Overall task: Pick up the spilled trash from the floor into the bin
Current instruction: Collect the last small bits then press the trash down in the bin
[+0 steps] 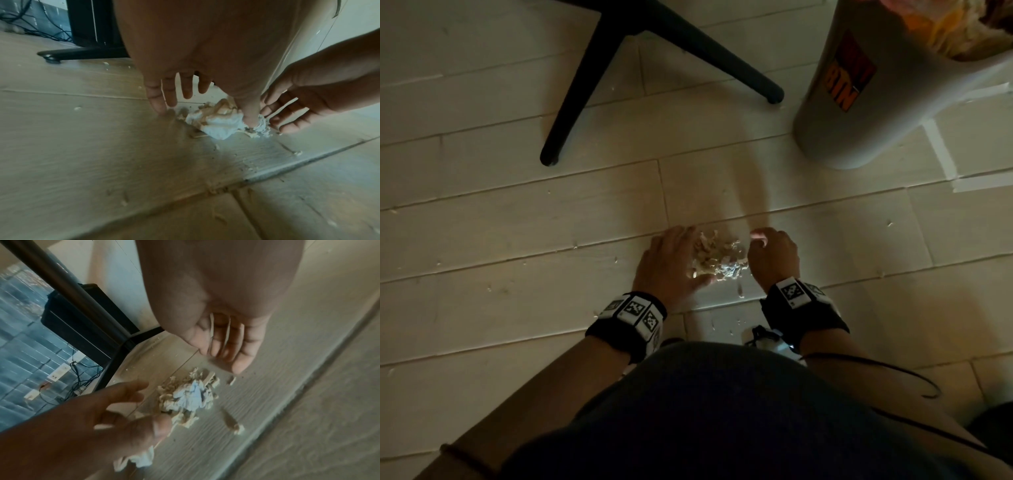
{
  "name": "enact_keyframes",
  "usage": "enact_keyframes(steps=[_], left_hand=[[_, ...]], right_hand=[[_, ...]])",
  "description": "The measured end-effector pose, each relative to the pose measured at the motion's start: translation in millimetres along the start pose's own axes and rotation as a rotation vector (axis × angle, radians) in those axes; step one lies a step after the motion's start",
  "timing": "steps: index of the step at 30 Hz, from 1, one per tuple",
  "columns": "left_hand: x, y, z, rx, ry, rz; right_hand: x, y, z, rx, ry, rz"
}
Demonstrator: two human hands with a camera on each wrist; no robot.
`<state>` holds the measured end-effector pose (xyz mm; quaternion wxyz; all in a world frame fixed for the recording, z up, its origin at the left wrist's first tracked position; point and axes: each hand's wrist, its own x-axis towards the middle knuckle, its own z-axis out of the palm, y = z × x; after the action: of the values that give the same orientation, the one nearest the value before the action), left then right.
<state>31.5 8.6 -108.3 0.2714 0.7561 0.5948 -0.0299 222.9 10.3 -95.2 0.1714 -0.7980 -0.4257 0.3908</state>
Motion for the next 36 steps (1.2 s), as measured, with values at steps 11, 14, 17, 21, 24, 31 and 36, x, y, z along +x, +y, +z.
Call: enact_keyframes(steps=[11, 14, 17, 21, 24, 31, 36], left_hand=[[8.6, 38.0, 9.7, -0.27, -0.028, -0.078], [20.1, 45.2, 9.9, -0.187, -0.063, -0.078], [28.4, 51.3, 11.1, -0.087, -0.056, -0.05], [29.9, 55.1, 17.1, -0.015, 0.024, 0.032], [27.0, 50.0, 22.0, -0.021, 0.084, 0.088], [29.5, 47.9, 18.8, 0.094, 0.093, 0.219], [38.9, 51.3, 12.3, 0.112, -0.019, 0.128]], right_hand=[[-7.8, -21.3, 17.4, -0.004, -0.23, 0.098], [-5.8, -22.5, 12.6, 0.057, -0.233, 0.142], [-3.5, -22.5, 6.4, 0.112, -0.221, 0.177], [1.3, -25.2, -0.8, 0.185, -0.217, 0.204], [14.6, -13.2, 3.1, 0.256, -0.19, 0.213], [10.9, -9.1, -2.8, 0.301, -0.145, 0.228], [6.1, -6.8, -4.2, 0.278, -0.15, 0.183]])
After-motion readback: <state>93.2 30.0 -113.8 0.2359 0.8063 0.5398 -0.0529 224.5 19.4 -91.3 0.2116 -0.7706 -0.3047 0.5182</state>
